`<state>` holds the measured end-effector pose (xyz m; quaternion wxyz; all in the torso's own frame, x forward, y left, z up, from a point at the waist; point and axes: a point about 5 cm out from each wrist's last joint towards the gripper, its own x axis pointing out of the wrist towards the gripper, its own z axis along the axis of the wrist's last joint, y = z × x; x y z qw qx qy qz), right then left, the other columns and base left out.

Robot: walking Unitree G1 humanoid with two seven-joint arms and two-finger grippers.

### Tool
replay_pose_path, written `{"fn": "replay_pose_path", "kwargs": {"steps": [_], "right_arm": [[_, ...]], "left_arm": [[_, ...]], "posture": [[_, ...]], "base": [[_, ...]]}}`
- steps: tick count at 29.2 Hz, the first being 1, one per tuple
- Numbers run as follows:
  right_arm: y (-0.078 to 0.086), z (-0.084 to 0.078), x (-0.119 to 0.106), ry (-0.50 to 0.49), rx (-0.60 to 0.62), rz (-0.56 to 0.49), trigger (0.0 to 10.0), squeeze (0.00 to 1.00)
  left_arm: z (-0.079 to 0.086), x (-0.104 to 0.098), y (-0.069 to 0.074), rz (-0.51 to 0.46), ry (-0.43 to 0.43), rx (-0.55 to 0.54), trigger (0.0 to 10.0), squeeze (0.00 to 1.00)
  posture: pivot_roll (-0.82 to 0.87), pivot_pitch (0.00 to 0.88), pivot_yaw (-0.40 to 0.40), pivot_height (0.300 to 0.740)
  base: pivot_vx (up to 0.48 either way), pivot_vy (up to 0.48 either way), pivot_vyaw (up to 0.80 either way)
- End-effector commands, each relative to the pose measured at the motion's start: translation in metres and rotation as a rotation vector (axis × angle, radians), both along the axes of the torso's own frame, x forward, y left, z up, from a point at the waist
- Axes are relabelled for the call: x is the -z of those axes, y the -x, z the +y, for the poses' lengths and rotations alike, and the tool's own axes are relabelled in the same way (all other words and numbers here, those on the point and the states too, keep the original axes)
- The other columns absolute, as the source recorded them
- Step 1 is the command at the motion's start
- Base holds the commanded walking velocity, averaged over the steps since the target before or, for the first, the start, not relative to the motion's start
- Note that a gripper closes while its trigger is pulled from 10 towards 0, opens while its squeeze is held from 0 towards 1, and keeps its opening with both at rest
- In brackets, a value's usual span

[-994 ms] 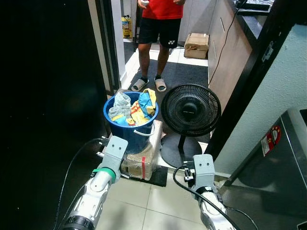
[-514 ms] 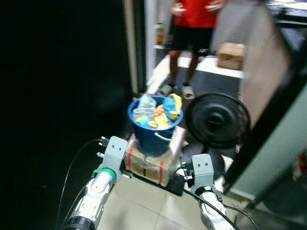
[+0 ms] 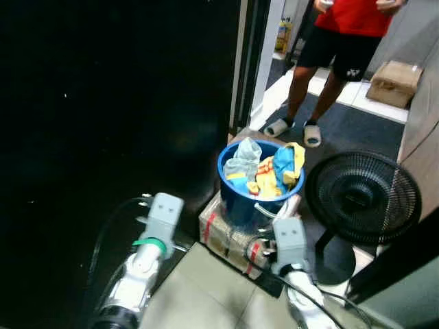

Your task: Clothes washing

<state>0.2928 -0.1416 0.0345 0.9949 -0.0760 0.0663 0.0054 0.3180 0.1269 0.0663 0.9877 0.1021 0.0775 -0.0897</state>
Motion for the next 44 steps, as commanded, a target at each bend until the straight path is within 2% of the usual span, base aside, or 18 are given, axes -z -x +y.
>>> {"fn": "replay_pose_path", "kwargs": {"steps": [1,7,16,31,44], "right_arm": [[0.005,0.003,0.007,-0.015,0.001,0.029,10.0,0.0],[0.003,-0.005,0.007,-0.022,0.03,0.036,10.0,0.0],[0.003,-0.007,0.008,-0.018,0.036,0.04,10.0,0.0],[0.002,-0.004,0.005,0.015,-0.006,0.019,10.0,0.0],[0.002,-0.004,0.005,0.009,0.005,0.017,10.0,0.0]], "left_arm": [[0.006,0.005,0.001,0.019,-0.018,-0.011,10.0,0.0],[0.005,0.006,0.001,0.018,-0.017,-0.008,10.0,0.0],[0.003,0.006,0.0,0.017,-0.014,-0.005,10.0,0.0],[0.002,0.006,-0.001,0.014,-0.014,-0.004,10.0,0.0],[0.003,0.007,0.0,0.018,-0.018,-0.006,10.0,0.0]], "posture": [[0.02,0.0,0.042,0.74],[0.01,0.0,0.041,0.74],[0.01,0.0,0.04,0.74],[0.01,0.0,0.036,0.74],[0.01,0.0,0.036,0.74]], "base": [[0.398,0.0,0.0],[0.382,0.0,-0.53],[0.379,0.0,-0.8],[0.378,0.0,0.05],[0.294,0.0,0.06]]}}
